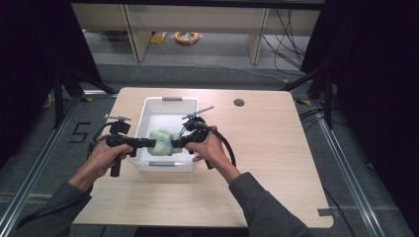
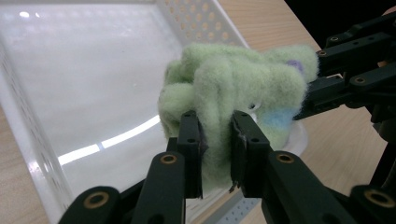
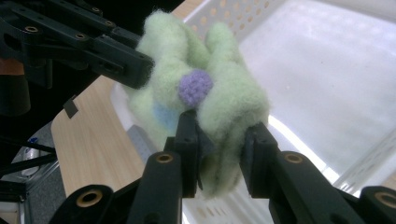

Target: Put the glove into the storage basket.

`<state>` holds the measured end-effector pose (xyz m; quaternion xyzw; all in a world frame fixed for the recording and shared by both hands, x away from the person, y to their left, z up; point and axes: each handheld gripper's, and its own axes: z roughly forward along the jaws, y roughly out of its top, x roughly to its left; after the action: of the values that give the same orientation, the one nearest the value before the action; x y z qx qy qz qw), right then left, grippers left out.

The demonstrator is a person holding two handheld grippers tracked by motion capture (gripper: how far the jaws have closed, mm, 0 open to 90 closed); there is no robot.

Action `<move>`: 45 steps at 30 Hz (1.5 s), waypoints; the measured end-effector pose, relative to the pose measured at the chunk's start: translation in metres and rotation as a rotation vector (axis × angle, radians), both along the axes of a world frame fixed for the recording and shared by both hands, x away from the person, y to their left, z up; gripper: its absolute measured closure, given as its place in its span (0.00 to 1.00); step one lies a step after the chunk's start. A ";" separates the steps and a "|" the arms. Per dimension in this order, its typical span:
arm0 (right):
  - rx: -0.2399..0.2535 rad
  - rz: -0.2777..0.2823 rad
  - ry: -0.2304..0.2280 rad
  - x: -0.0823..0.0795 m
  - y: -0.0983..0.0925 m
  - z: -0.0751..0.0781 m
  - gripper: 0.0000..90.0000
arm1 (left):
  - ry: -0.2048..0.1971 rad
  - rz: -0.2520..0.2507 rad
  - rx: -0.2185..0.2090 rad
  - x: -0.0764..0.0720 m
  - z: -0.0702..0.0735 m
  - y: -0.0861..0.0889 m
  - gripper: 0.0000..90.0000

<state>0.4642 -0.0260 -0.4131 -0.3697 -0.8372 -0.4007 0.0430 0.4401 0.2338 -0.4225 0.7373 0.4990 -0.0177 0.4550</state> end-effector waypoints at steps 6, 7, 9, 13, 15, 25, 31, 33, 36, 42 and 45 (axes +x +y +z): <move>-0.024 -0.009 0.028 0.010 0.004 -0.012 0.80 | 0.026 0.007 0.019 0.007 -0.012 -0.001 0.83; -0.033 -0.009 0.030 0.011 0.004 -0.014 0.80 | 0.030 0.012 0.018 0.007 -0.014 -0.002 0.83; -0.049 -0.010 0.038 0.012 0.006 -0.017 0.80 | 0.040 0.015 0.030 0.008 -0.017 -0.003 0.83; -0.077 -0.022 0.054 0.014 0.009 -0.022 0.80 | 0.047 0.020 0.044 0.011 -0.022 -0.003 0.83; -0.080 -0.012 0.058 0.015 0.011 -0.024 0.79 | 0.047 0.025 0.058 0.011 -0.023 -0.004 0.83; -0.127 -0.011 0.084 0.017 0.017 -0.031 0.79 | 0.062 0.014 0.090 0.013 -0.028 -0.007 0.83; -0.172 0.002 0.082 0.018 0.020 -0.034 0.78 | 0.056 0.008 0.118 0.012 -0.030 -0.011 0.82; -0.185 0.012 0.080 0.018 0.021 -0.035 0.77 | 0.059 0.004 0.129 0.013 -0.031 -0.011 0.82; -0.213 0.010 0.074 0.019 0.023 -0.036 0.76 | 0.053 0.012 0.150 0.013 -0.031 -0.011 0.81; -0.246 0.021 0.062 0.018 0.027 -0.036 0.75 | 0.038 0.002 0.181 0.013 -0.031 -0.011 0.79; -0.281 0.027 0.042 0.018 0.028 -0.036 0.73 | 0.035 -0.008 0.197 0.013 -0.030 -0.010 0.75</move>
<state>0.4820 0.0020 -0.4492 -0.3692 -0.8888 -0.2711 0.0138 0.4536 0.2234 -0.4525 0.7801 0.5033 0.0171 0.3714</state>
